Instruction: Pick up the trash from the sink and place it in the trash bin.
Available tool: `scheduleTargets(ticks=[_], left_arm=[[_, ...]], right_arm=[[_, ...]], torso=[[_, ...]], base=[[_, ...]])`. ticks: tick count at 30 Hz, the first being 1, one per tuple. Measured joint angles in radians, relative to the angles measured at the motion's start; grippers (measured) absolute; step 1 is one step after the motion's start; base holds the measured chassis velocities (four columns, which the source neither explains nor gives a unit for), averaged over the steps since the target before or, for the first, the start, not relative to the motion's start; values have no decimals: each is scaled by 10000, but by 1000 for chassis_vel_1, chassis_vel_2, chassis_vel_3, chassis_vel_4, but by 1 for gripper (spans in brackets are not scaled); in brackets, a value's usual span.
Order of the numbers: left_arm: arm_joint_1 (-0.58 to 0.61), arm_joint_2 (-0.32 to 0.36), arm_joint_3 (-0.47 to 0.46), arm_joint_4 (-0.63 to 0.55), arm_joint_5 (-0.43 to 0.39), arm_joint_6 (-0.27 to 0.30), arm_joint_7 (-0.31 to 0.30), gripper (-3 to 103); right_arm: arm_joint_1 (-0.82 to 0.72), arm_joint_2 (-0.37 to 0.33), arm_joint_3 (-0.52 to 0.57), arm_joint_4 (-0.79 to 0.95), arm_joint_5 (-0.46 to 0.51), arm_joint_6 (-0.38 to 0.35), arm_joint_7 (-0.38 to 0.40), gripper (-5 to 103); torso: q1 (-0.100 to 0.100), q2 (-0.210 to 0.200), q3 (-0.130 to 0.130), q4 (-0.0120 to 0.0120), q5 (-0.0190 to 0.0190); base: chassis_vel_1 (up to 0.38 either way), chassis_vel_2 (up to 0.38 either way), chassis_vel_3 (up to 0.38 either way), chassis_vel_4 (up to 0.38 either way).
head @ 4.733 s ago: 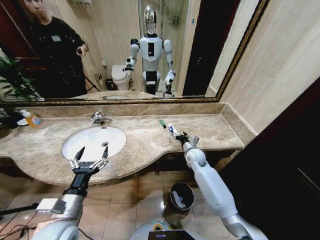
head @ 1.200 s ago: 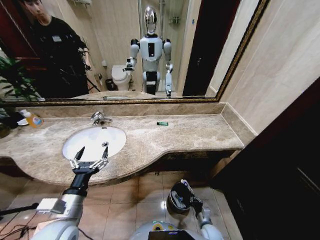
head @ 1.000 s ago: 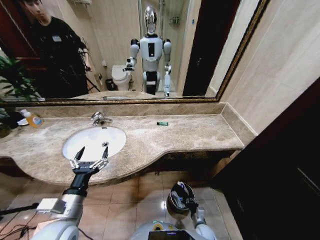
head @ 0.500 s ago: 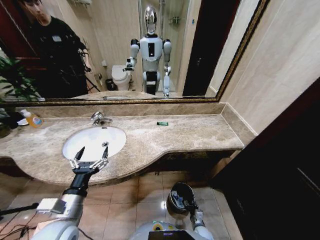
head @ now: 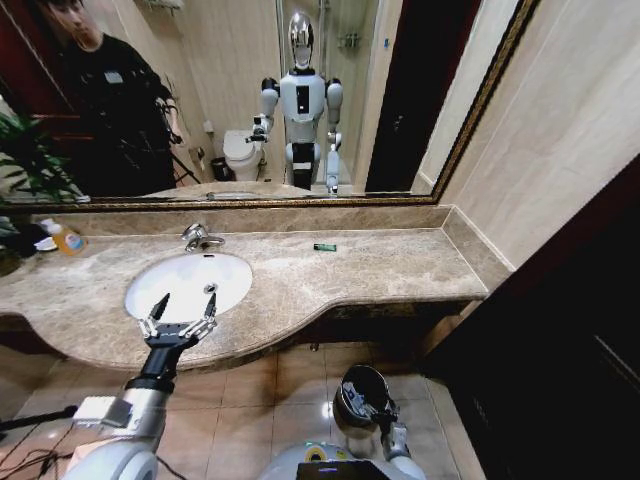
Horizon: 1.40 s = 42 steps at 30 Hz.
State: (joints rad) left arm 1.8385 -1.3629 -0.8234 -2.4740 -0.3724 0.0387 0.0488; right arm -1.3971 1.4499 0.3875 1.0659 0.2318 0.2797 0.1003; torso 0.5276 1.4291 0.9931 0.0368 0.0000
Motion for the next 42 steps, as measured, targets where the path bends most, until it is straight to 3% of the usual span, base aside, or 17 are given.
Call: scheduleTargets(ticks=[31,36,42], left_arm=[[0,0,0,1,0,0,0,100],[0,0,0,1,0,0,0,100],[1,0,0,0,0,0,0,100]], right_arm=[[-240,-206,-74,436,70,57,-35,100],[-729,-428,-38,1462,-517,232,-23,100],[-1638,-932,77,3863,-984,233,-30,100]], torso=[[0,0,0,0,1],[0,0,0,0,1],[0,0,0,0,1]], base=[[0,0,0,0],[0,0,0,0],[0,0,0,0]])
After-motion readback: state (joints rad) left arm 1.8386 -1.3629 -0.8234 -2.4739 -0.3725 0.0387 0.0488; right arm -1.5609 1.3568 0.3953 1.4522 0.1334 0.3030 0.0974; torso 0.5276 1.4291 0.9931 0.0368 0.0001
